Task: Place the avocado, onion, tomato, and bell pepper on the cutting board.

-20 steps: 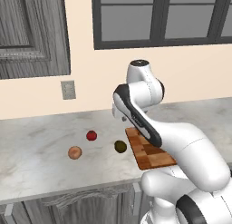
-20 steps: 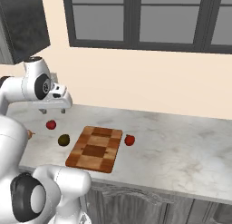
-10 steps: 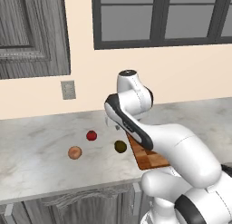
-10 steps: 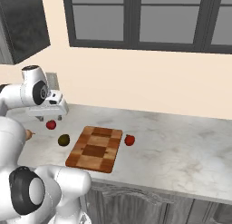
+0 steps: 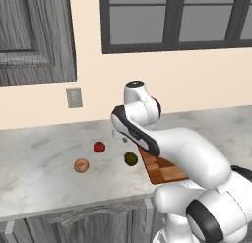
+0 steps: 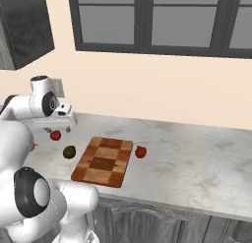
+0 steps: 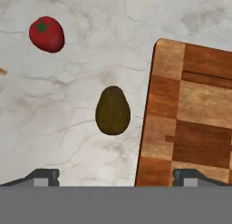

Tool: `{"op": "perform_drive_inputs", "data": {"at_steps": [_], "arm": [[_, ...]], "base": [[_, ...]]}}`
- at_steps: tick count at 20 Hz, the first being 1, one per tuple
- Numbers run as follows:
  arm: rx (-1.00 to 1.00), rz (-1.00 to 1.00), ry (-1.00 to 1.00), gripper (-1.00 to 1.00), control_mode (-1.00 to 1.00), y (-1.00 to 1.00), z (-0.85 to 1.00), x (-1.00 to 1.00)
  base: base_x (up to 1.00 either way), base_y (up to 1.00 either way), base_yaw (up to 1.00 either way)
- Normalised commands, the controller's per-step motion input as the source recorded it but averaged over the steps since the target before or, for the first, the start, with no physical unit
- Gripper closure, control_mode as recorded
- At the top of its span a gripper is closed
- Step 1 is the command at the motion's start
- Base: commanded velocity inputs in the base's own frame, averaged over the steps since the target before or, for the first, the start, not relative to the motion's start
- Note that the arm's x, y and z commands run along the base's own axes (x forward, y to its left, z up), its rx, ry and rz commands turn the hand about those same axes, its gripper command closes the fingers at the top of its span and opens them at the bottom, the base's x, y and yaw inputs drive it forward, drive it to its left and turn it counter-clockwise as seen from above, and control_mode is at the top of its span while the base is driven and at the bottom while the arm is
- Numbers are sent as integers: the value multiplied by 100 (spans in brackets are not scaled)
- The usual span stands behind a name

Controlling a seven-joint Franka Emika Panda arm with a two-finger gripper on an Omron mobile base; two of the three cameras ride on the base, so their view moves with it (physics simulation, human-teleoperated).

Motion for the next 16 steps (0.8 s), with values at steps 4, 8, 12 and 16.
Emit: {"op": "perform_drive_inputs", "data": {"at_steps": [4,8,12,16], "arm": [[0,0,1,-100,-100,1,-27,25],[0,0,4,-100,-100,2,-29,14],[0,0,4,-100,-100,0,-33,0],[0,0,4,-100,-100,0,-32,0]], "base": [[0,0,0],[0,0,0],[0,0,0],[0,0,0]]}}
